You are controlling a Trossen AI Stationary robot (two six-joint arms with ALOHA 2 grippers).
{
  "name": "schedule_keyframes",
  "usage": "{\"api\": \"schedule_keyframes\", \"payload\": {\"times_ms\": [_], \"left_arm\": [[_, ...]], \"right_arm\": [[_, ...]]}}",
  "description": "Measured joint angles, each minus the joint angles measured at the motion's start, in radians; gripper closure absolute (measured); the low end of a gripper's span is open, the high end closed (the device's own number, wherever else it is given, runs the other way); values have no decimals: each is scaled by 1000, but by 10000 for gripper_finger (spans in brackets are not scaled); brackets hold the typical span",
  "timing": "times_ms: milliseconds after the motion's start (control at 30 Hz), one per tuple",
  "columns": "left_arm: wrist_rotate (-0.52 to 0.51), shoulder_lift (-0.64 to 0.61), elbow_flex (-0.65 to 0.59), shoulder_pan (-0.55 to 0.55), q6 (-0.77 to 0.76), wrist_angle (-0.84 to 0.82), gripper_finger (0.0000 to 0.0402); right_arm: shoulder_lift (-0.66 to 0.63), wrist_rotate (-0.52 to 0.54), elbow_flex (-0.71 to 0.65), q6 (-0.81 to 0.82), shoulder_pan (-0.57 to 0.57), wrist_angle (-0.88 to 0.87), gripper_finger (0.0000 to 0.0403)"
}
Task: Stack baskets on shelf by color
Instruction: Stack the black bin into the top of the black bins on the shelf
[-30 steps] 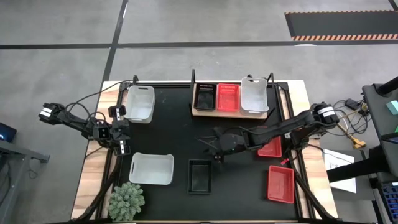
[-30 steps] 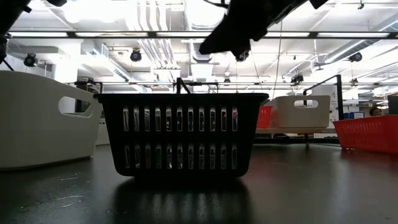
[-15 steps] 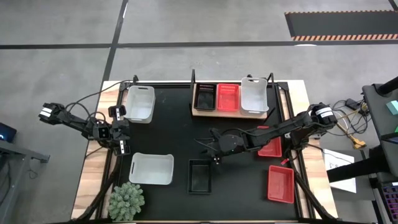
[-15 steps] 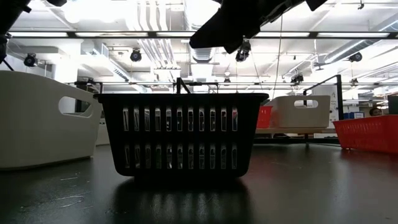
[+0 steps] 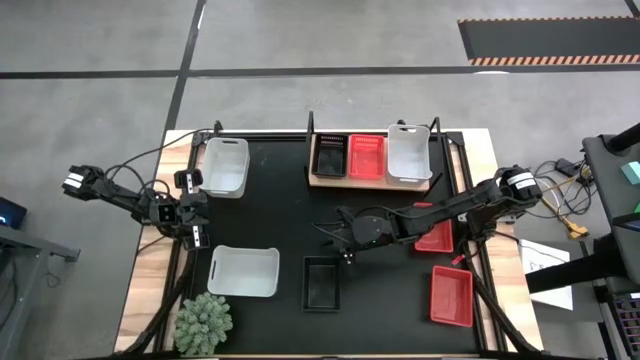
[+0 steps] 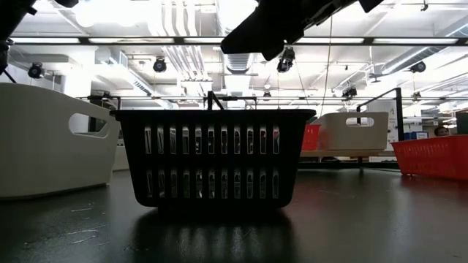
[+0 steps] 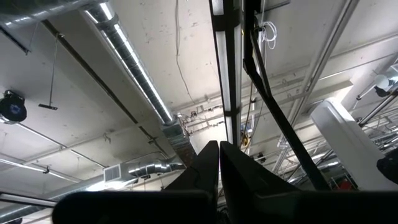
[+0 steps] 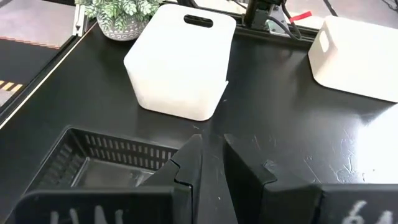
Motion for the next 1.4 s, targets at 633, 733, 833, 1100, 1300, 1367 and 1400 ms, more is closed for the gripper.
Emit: {"api": "schedule_keyframes", "payload": {"times_ms": [633, 733, 833, 1100, 1300, 1367, 1400], "left_arm": [[0, 0, 0, 0, 0, 0, 402], [0, 0, 0, 0, 0, 1, 402], [0, 0, 0, 0, 0, 1, 402], [0, 0, 0, 0, 0, 1, 402], [0, 0, 0, 0, 0, 4, 402], [0, 0, 0, 0, 0, 6, 402], [0, 0, 0, 0, 0, 7, 402]], "right_arm": [[184, -139, 337, -17, 13, -443, 330], [185, -193, 375, 40, 16, -490, 309], [187, -196, 390, 76, 28, -507, 284], [192, -194, 393, 229, 82, -506, 232], [199, -184, 390, 272, 153, -441, 220], [207, -171, 389, 292, 167, -419, 218], [209, -166, 387, 302, 174, -418, 218]]}}
